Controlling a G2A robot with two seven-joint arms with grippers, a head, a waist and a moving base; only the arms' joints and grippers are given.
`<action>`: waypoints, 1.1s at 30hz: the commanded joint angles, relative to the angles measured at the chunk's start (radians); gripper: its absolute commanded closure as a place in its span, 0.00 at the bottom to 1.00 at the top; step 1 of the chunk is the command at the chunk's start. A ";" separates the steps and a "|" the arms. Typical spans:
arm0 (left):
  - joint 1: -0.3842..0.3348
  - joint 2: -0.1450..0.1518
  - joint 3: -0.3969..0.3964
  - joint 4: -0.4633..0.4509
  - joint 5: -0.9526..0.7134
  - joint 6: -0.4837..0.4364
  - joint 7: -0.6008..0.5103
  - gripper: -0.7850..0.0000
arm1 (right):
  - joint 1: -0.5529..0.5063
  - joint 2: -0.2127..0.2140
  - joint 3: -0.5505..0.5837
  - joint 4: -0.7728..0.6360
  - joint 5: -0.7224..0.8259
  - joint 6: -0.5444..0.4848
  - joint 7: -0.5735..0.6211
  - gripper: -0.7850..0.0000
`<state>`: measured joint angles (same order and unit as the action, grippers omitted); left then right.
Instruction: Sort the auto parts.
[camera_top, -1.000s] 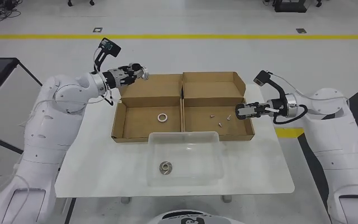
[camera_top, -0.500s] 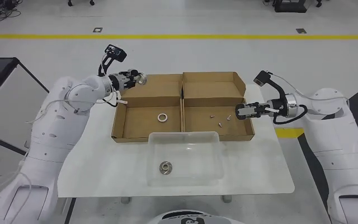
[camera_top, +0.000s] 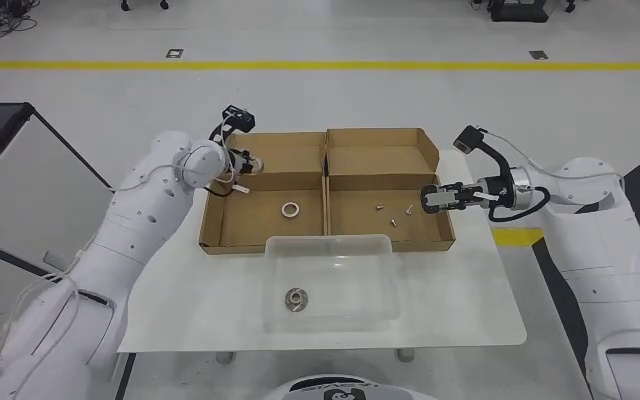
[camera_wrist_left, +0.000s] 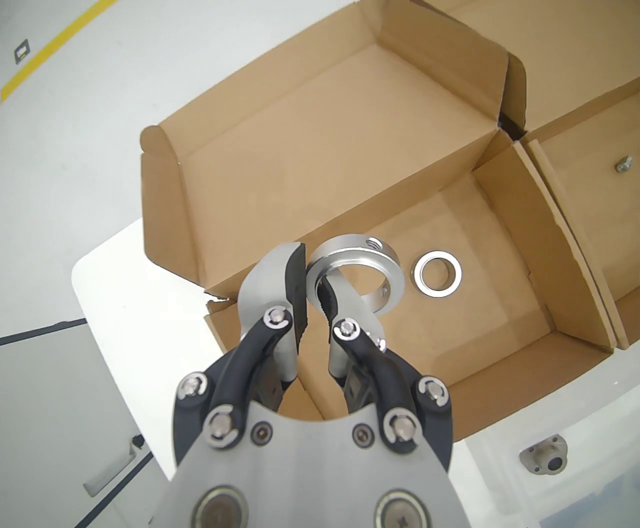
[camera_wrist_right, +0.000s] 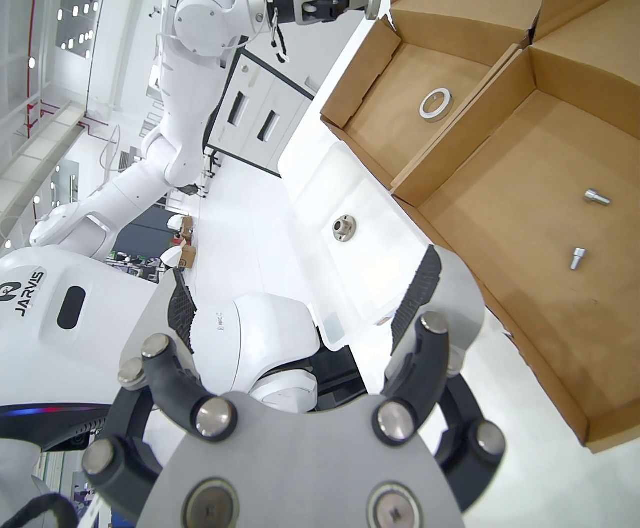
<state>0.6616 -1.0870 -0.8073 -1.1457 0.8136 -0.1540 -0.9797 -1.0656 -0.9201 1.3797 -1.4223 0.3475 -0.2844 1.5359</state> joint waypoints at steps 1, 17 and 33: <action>-0.009 -0.012 0.027 0.023 0.000 -0.011 -0.015 1.00 | 0.000 0.000 0.000 0.000 0.000 0.000 0.000 0.00; -0.005 -0.064 0.131 0.086 0.027 -0.041 -0.077 1.00 | 0.000 0.000 0.000 0.000 0.000 0.000 0.000 0.00; -0.038 -0.133 0.207 0.227 0.060 -0.034 -0.059 1.00 | 0.000 0.000 0.000 0.000 0.000 0.000 0.000 0.00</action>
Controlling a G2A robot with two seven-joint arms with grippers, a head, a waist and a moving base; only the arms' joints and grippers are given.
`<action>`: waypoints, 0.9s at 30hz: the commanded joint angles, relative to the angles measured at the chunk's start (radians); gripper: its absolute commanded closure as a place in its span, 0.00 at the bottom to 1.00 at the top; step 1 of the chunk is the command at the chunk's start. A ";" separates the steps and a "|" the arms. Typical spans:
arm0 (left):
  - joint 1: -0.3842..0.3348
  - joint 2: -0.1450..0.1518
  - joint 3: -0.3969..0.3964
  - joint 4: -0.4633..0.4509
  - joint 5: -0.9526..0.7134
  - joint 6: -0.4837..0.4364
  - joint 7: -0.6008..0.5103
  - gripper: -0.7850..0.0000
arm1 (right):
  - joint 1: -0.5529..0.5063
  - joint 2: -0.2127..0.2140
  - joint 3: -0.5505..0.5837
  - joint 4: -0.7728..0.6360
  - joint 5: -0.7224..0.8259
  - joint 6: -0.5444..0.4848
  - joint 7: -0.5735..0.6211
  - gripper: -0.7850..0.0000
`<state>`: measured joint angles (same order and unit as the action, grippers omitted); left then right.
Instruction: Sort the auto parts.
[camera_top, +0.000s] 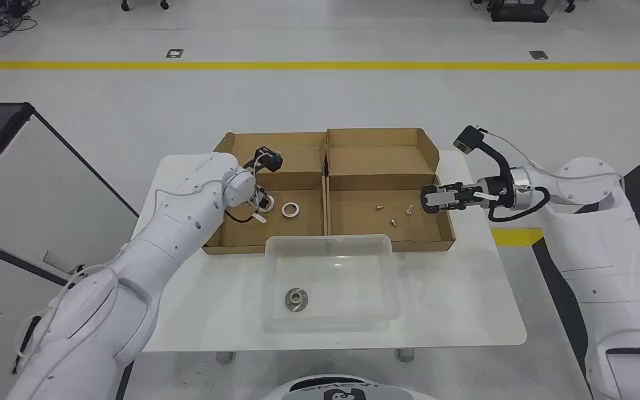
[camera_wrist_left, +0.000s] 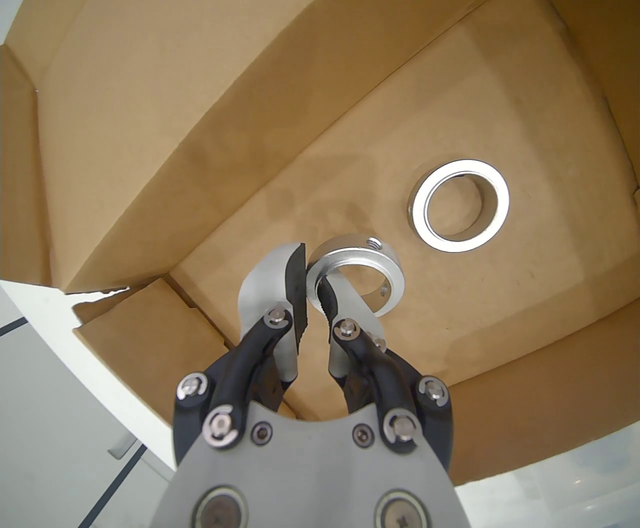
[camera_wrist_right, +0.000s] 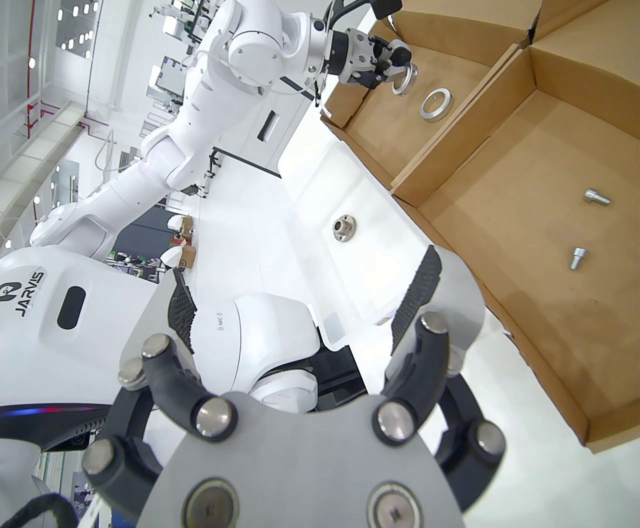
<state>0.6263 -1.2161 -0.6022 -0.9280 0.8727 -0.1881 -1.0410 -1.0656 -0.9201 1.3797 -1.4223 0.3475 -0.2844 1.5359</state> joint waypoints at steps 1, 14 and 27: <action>-0.003 -0.007 0.003 0.018 0.000 0.000 0.002 1.00 | 0.000 0.000 0.000 0.000 0.000 0.000 0.000 0.00; -0.018 -0.045 0.018 0.099 -0.007 -0.020 0.007 1.00 | 0.000 0.000 0.000 0.000 0.000 0.000 0.000 0.00; -0.027 -0.070 0.017 0.153 -0.011 -0.045 0.007 0.39 | 0.000 0.000 0.000 0.000 0.000 0.000 0.000 0.00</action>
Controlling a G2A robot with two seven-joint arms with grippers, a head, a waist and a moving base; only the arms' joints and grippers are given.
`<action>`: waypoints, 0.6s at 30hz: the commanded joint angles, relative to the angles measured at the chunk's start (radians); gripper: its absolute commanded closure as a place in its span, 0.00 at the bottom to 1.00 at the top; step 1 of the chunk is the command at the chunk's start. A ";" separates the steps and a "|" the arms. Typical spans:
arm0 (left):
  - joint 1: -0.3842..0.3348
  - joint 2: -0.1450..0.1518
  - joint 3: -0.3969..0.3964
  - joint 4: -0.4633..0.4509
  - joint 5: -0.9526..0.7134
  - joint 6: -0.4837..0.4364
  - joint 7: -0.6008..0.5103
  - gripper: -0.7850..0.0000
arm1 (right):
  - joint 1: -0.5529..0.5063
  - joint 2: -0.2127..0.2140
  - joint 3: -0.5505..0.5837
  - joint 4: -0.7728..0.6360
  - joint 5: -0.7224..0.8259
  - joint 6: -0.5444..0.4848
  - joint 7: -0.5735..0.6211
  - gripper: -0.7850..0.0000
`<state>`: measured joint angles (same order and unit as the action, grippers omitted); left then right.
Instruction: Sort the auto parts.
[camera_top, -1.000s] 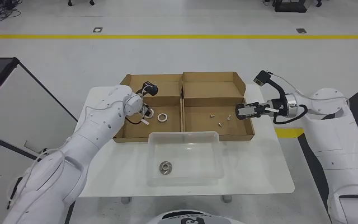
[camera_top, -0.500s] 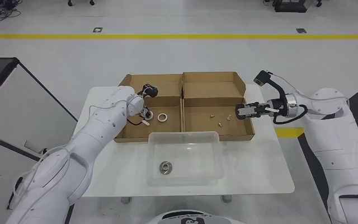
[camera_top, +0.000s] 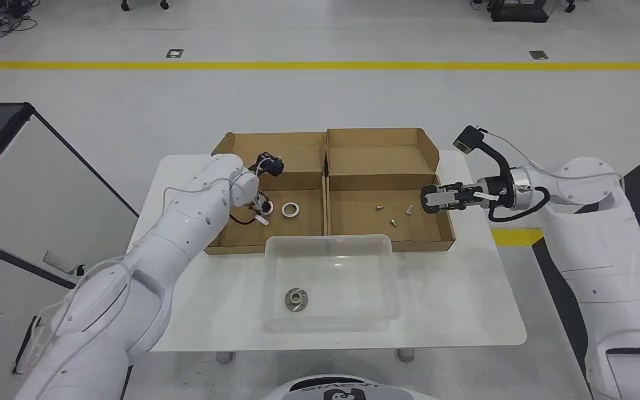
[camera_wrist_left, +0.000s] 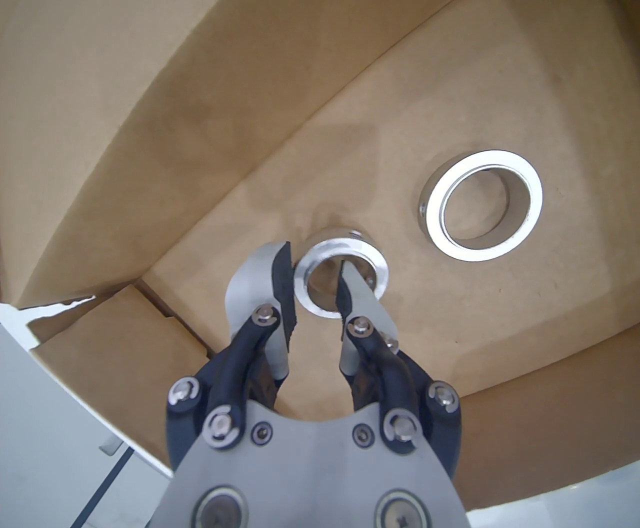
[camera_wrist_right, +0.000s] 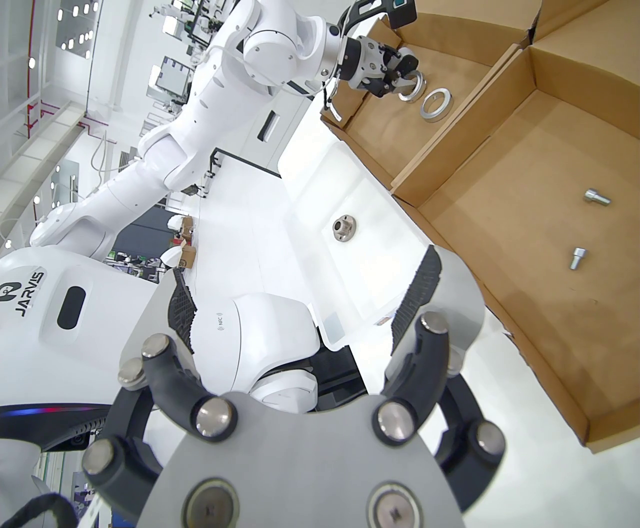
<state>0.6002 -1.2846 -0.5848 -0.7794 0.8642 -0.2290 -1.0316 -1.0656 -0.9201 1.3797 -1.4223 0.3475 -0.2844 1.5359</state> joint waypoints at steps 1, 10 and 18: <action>-0.002 -0.003 -0.003 0.008 -0.006 -0.006 0.000 0.32 | 0.000 0.000 0.000 0.000 0.000 0.000 0.000 0.00; -0.020 0.001 -0.053 0.001 -0.033 -0.014 0.029 0.00 | 0.000 0.000 0.000 0.000 0.000 0.000 0.000 0.00; -0.010 0.051 -0.152 -0.128 -0.023 -0.053 0.010 0.00 | 0.000 0.000 0.000 0.000 0.000 0.000 0.000 0.00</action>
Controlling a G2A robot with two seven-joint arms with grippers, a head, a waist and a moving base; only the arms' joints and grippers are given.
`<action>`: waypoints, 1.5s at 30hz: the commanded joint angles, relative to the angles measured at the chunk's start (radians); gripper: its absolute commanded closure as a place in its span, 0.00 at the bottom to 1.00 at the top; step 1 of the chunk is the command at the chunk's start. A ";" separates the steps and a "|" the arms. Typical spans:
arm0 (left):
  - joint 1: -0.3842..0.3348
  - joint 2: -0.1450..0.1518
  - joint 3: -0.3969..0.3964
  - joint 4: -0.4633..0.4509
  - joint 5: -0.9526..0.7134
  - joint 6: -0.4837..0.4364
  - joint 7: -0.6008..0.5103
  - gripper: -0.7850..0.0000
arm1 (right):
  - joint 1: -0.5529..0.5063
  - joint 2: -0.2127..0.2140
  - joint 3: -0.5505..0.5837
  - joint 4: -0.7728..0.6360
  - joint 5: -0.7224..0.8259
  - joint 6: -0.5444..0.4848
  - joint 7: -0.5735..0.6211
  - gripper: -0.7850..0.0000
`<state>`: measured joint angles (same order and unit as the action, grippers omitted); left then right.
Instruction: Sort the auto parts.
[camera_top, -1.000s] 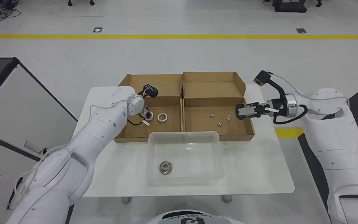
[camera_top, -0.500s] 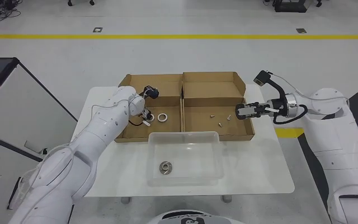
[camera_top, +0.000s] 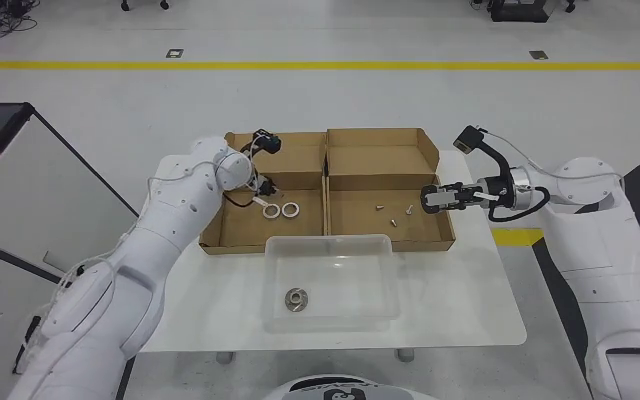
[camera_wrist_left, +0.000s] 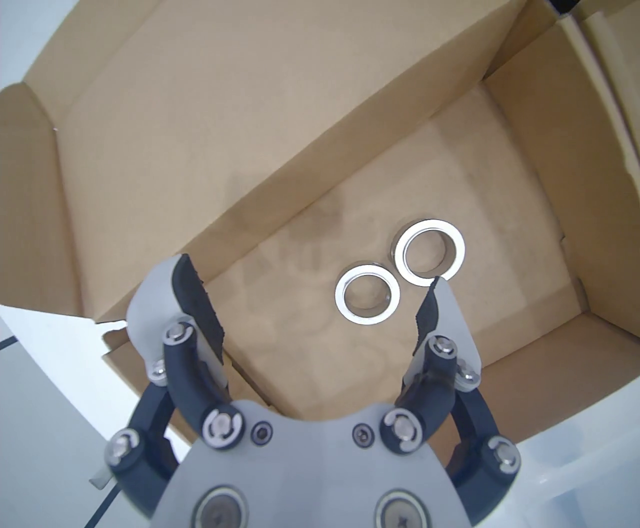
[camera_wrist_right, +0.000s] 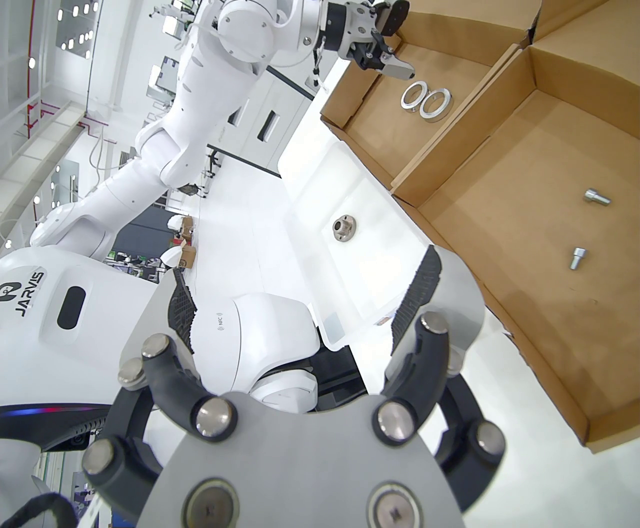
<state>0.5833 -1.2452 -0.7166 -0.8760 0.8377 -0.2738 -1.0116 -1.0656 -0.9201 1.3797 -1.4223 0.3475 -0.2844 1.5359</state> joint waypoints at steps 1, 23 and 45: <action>0.013 0.021 -0.037 -0.061 0.009 -0.014 -0.019 0.00 | 0.000 0.000 0.000 0.000 0.000 0.000 0.000 0.00; 0.324 0.186 -0.306 -0.704 -0.204 -0.130 -0.405 0.00 | 0.000 0.000 0.000 0.000 0.000 0.000 0.000 0.00; 0.394 0.199 -0.222 -0.917 -0.155 -0.082 -0.453 0.00 | 0.000 0.000 0.000 0.000 0.000 0.000 0.000 0.00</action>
<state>0.9695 -1.0508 -0.9541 -1.7519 0.6769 -0.3705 -1.4508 -1.0656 -0.9201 1.3797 -1.4223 0.3475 -0.2844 1.5359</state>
